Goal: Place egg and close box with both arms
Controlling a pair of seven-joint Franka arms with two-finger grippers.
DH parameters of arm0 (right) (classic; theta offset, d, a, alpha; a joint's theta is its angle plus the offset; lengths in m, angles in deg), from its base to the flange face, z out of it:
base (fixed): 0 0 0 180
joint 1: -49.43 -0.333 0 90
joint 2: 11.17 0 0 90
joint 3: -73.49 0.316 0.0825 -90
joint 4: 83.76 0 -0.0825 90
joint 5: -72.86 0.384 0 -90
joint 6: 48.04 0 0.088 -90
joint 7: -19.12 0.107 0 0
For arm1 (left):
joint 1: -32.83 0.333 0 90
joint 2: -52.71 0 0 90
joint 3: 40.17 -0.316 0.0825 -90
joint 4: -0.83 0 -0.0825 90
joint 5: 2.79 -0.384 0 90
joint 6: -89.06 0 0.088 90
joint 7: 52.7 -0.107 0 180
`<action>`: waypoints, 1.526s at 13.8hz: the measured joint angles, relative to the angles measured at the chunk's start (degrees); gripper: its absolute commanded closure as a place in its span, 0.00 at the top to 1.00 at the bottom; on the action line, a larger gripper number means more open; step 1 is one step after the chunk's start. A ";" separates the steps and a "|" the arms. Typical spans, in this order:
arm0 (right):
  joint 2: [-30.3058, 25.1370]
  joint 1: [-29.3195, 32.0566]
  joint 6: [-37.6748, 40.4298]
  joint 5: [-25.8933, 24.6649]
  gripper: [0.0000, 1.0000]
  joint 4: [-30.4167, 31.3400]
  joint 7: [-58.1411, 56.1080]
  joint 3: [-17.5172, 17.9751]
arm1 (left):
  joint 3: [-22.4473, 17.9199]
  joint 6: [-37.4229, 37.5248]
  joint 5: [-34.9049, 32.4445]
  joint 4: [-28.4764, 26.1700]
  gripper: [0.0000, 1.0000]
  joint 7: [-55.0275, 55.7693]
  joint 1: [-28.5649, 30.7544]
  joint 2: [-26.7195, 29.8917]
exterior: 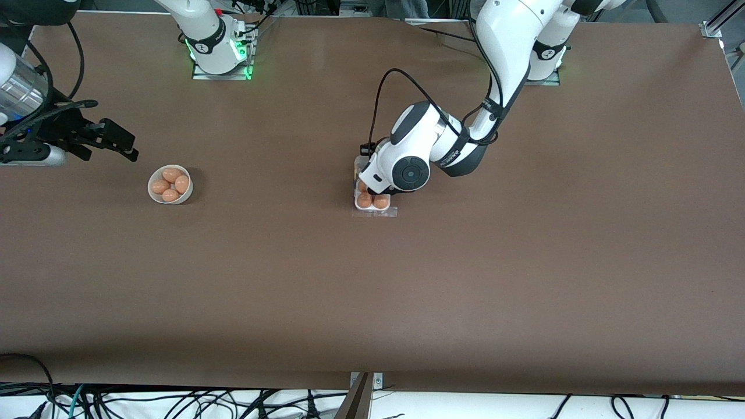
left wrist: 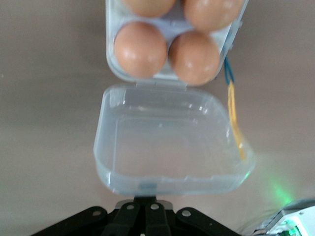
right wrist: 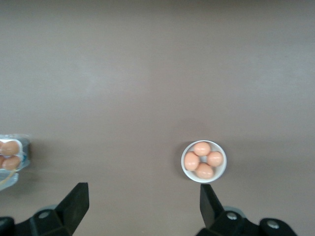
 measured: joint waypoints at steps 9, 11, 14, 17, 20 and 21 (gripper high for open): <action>2.95 1.51 0.09 -3.55 1.00 -2.11 -0.02 3.33 | -7.31 -1.49 -2.76 6.15 0.30 0.20 0.44 0.16; 3.53 1.51 0.08 -3.56 1.00 -2.40 -0.01 3.35 | -9.07 1.97 -7.89 6.81 0.52 0.20 1.70 0.90; 3.64 1.49 0.08 -3.56 1.00 -2.70 0.00 3.48 | -9.77 5.38 -14.23 10.96 0.72 -0.18 7.36 2.02; 3.64 1.48 0.08 -3.56 1.00 -2.73 0.01 3.49 | -9.83 6.27 -23.32 15.98 0.82 -0.47 10.61 2.74; 3.64 1.48 0.08 -3.57 1.00 -2.73 0.01 3.49 | -10.11 6.57 -25.75 18.47 0.97 -2.60 13.06 2.83; 3.64 1.48 0.08 -3.57 1.00 -2.73 0.01 3.50 | -10.16 6.57 -25.76 18.75 0.99 -3.74 14.44 2.83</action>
